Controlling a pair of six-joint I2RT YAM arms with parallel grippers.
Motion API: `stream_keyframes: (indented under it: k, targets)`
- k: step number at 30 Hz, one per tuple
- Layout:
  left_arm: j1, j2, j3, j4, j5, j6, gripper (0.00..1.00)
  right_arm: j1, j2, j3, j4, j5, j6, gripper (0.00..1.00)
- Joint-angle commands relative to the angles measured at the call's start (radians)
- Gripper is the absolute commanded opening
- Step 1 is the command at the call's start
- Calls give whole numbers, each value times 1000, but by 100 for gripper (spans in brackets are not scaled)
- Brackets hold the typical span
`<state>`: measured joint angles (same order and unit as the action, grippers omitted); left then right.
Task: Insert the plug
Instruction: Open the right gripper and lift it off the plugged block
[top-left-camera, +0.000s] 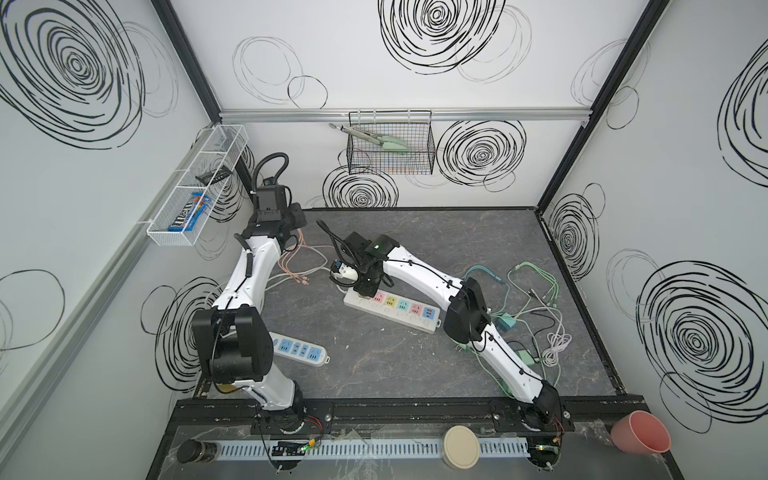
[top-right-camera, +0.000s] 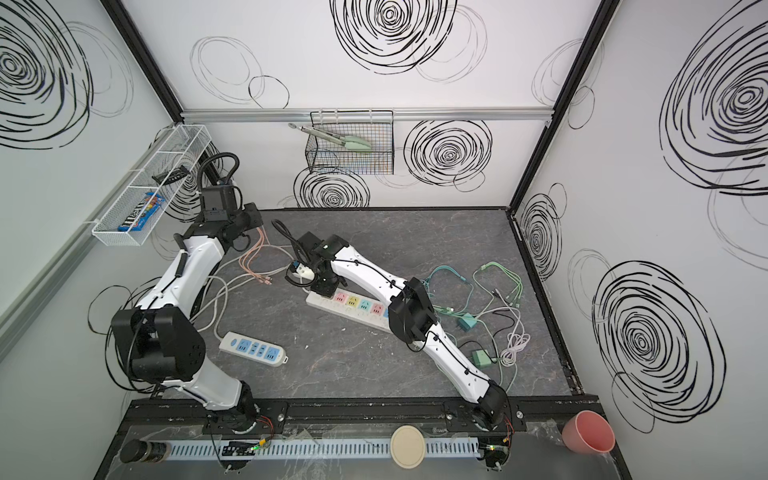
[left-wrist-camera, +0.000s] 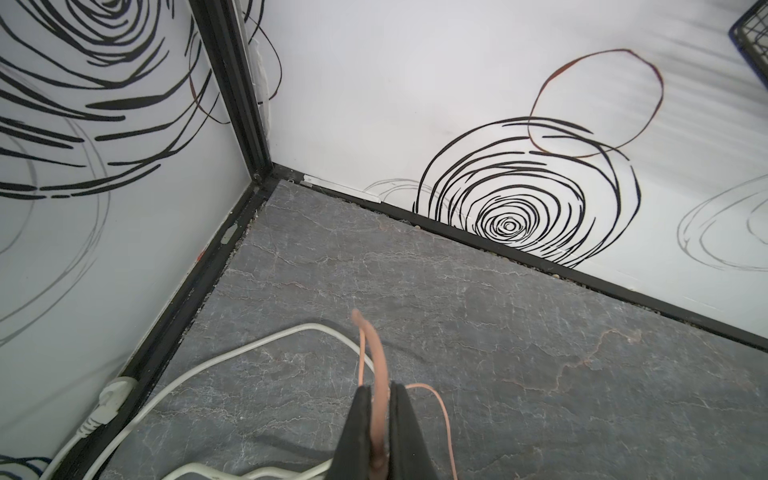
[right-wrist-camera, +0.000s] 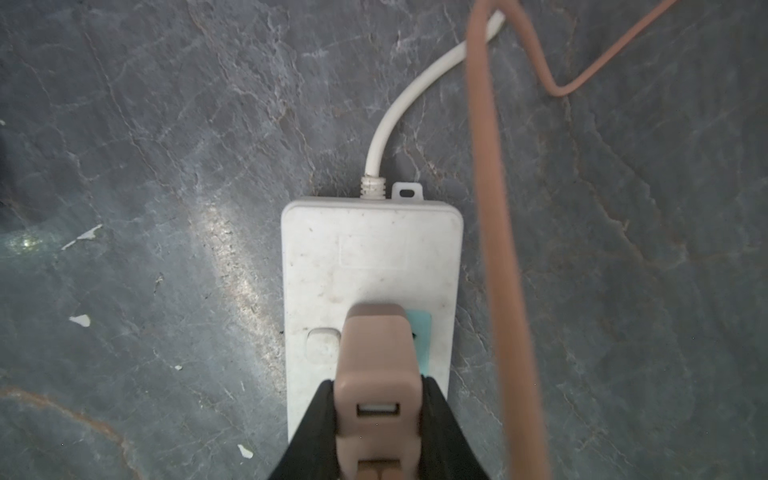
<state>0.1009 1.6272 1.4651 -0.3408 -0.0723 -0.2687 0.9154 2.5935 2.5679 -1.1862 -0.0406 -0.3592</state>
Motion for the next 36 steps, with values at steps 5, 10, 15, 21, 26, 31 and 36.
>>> stream_keyframes:
  k: [5, 10, 15, 21, 26, 31, 36]
  targets:
    - [5, -8, 46, -17, -18, 39, 0, -20, 164, -111, 16, 3, -17, 8]
    - [-11, 21, 101, -34, 3, 60, 0, -25, -17, -120, 79, -51, -4, 47]
    - [-74, 63, 180, -32, 41, 92, 0, -63, -236, -249, 225, -117, 74, 84]
    - [-166, 223, 377, -17, -29, 166, 0, -87, -508, -657, 467, 5, 152, 97]
    - [-165, 357, 488, 82, -57, 173, 0, -88, -806, -1120, 723, 27, 169, 97]
    - [-157, 431, 477, 281, -18, 147, 0, -85, -1042, -1469, 861, -62, 152, 100]
    - [-126, 544, 456, 413, 187, 27, 0, -82, -1144, -1685, 877, -24, 78, 99]
